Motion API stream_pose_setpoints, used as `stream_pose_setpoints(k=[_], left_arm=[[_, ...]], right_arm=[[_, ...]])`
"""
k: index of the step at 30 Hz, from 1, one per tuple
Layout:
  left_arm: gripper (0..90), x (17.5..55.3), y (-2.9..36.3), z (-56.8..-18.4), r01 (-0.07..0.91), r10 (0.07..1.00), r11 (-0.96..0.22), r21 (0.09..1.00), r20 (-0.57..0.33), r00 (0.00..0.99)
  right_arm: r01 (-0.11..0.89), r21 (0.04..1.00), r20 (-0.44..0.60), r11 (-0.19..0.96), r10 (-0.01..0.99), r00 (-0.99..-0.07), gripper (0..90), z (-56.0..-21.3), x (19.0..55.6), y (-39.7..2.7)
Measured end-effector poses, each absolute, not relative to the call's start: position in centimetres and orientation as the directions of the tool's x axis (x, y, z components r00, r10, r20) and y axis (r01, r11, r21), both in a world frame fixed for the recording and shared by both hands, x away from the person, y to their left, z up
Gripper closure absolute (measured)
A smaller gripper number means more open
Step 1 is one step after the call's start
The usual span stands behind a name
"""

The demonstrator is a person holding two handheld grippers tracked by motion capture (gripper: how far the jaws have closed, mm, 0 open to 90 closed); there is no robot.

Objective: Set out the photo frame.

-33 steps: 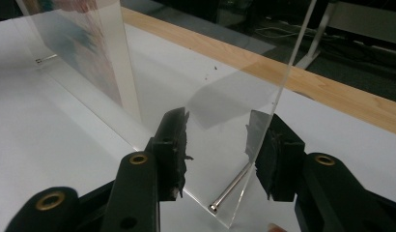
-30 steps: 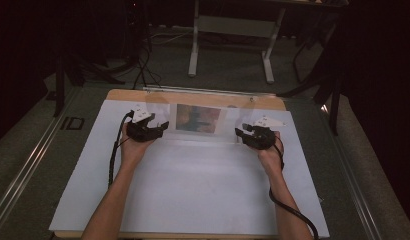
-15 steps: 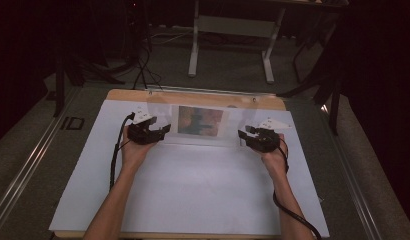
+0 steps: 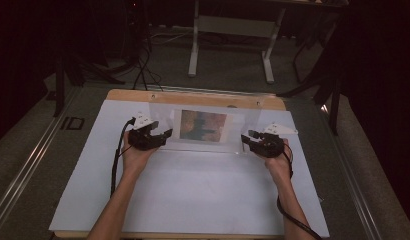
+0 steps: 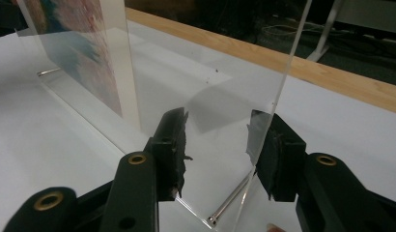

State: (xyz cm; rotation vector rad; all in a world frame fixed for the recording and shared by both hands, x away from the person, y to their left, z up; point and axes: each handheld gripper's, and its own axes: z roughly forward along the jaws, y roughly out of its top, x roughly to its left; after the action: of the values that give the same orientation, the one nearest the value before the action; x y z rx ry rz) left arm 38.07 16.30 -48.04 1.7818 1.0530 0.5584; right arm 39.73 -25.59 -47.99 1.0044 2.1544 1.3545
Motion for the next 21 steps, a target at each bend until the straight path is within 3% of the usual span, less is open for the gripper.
stream_pose_setpoints(k=[21], left_arm=[[35.2, 36.2, 17.4, -47.7, 0.429, 0.848, -0.165, 0.888, -0.094, 0.521]], right_arm=[[0.370, 0.885, 0.048, 0.281, 0.738, -0.673, 57.1, -47.6, 38.1, -24.7]])
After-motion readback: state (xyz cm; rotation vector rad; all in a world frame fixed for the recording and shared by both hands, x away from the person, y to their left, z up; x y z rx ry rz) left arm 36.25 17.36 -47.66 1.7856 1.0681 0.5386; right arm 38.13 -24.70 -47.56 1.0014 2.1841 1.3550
